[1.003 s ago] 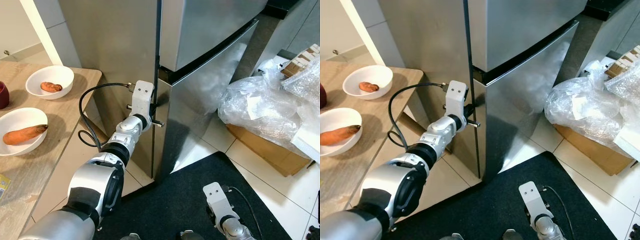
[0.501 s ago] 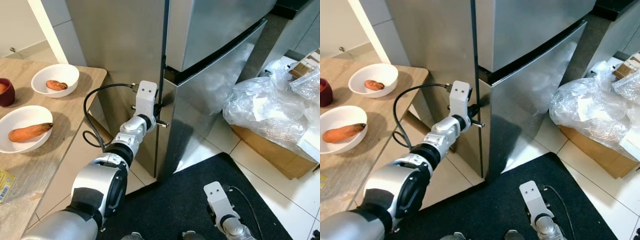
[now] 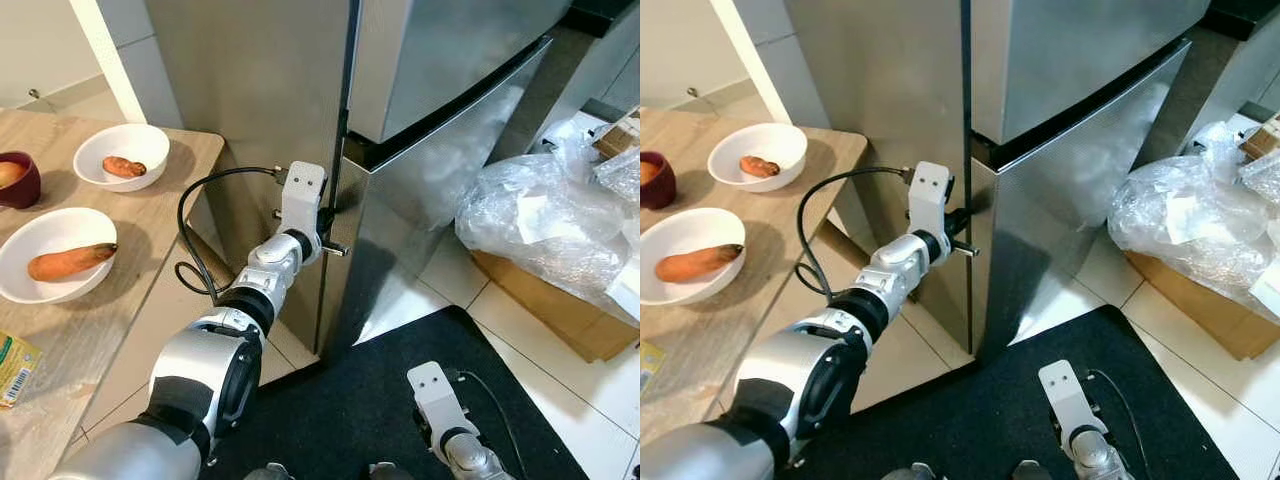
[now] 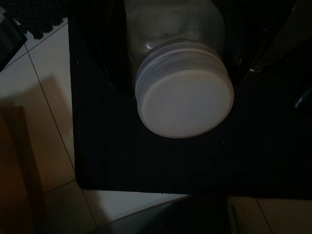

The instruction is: Restocking fridge

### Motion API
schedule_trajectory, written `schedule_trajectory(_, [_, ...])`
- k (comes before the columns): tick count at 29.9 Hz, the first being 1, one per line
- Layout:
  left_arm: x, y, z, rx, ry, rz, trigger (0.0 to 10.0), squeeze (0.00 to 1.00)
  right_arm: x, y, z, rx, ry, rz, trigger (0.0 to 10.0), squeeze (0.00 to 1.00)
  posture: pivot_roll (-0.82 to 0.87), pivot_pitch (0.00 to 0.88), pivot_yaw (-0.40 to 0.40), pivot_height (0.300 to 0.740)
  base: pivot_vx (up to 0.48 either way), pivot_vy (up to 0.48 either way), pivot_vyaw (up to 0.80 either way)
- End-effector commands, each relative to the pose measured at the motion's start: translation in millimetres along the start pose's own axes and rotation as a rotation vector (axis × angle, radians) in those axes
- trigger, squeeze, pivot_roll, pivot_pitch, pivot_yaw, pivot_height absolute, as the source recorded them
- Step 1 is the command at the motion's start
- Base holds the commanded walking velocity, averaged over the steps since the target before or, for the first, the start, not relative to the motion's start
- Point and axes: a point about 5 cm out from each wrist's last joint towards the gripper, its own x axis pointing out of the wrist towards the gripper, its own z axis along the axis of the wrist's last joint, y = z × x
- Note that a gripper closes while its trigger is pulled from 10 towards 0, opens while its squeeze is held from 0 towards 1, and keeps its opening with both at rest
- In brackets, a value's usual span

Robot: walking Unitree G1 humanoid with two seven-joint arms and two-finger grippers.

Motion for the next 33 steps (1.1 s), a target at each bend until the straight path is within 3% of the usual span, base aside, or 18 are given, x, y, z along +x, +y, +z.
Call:
schedule_trajectory(1, [8.1, -31.7, -2.2, 0.010, 0.014, -0.124, 10.0, 0.00, -2.1, 2.0, -6.1, 0.013, 0.017, 0.002, 10.0, 0.00, -0.15, 0.189, 0.029, 0.740, 0.000, 0.000, 0.00])
schedule_trajectory(33, [12.6, -49.1, 2.3, 0.007, -0.001, -0.178, 10.0, 0.00, -2.7, 1.9, -7.8, 0.015, 0.021, 0.001, 10.0, 0.00, -0.15, 0.184, 0.038, 0.740, 0.000, 0.000, 0.00])
